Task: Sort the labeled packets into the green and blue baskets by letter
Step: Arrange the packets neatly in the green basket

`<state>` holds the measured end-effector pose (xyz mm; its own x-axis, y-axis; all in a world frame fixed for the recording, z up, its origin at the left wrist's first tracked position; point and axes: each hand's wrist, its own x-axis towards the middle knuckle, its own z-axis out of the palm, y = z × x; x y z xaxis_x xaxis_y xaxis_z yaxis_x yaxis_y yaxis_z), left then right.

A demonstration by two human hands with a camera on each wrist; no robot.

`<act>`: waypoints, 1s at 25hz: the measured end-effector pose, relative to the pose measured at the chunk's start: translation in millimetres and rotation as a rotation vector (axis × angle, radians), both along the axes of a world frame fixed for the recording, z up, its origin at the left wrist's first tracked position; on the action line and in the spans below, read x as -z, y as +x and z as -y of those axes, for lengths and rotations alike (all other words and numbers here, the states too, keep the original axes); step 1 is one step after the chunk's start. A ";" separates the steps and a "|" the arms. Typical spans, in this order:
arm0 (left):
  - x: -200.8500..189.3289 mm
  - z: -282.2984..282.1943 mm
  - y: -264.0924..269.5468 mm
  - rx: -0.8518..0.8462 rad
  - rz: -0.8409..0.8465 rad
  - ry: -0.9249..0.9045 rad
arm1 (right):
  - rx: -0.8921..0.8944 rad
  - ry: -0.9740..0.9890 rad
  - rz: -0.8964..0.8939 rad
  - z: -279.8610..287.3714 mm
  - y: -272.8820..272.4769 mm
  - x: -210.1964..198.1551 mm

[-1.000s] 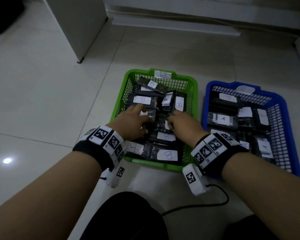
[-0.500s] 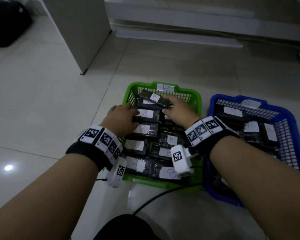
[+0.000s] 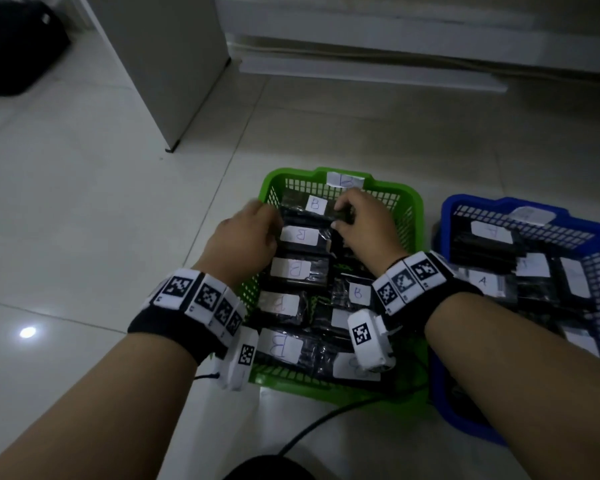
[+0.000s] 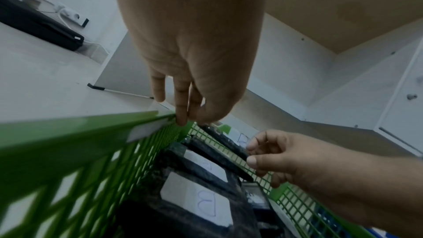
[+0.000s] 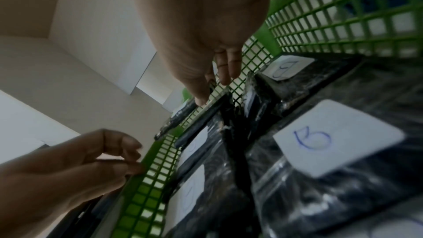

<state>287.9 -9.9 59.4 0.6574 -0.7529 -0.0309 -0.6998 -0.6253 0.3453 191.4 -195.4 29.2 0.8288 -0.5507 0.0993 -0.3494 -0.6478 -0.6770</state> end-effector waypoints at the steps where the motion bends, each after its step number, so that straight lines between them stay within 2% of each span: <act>1: -1.7 0.5 2.0 -0.046 0.009 -0.112 | -0.030 0.018 0.002 -4.5 -6.4 -0.8; 3: -1.8 1.5 5.0 -0.024 0.022 -0.125 | -0.132 0.015 -0.088 -15.1 -18.2 1.1; 5: 2.0 1.3 2.7 0.063 0.008 0.049 | -0.214 -0.043 -0.213 -22.6 -23.3 5.0; 7: 8.1 -1.4 -2.3 0.111 0.013 0.205 | -0.182 -0.061 -0.193 -23.0 -19.0 5.9; 9: 9.2 -3.5 -3.1 0.115 0.008 0.251 | -0.054 -0.036 -0.116 -17.0 -10.8 4.1; 11: 6.1 -3.5 -0.9 0.139 -0.008 0.316 | 0.016 0.054 -0.167 -8.8 -3.0 1.7; 13: 2.0 -0.9 2.6 0.169 -0.028 0.419 | -0.029 0.135 -0.275 -5.3 2.9 0.2; 15: 0.1 2.8 5.0 0.181 -0.048 0.501 | -0.108 0.133 -0.333 -7.6 8.0 -0.6; 18: -3.0 5.2 1.9 0.183 -0.041 0.449 | -0.186 0.098 -0.388 -10.7 5.6 -3.1; 22: -14.8 -0.2 -3.4 0.075 -0.027 0.195 | -0.075 0.027 -0.395 -2.3 -25.2 -17.3; 23: -17.8 -1.5 -4.6 0.069 -0.018 0.187 | -0.069 -0.010 -0.437 -0.9 -35.0 -20.5; 25: -19.8 -4.3 -11.2 0.125 -0.024 0.291 | -0.185 -0.053 -0.574 -4.7 -55.7 -22.8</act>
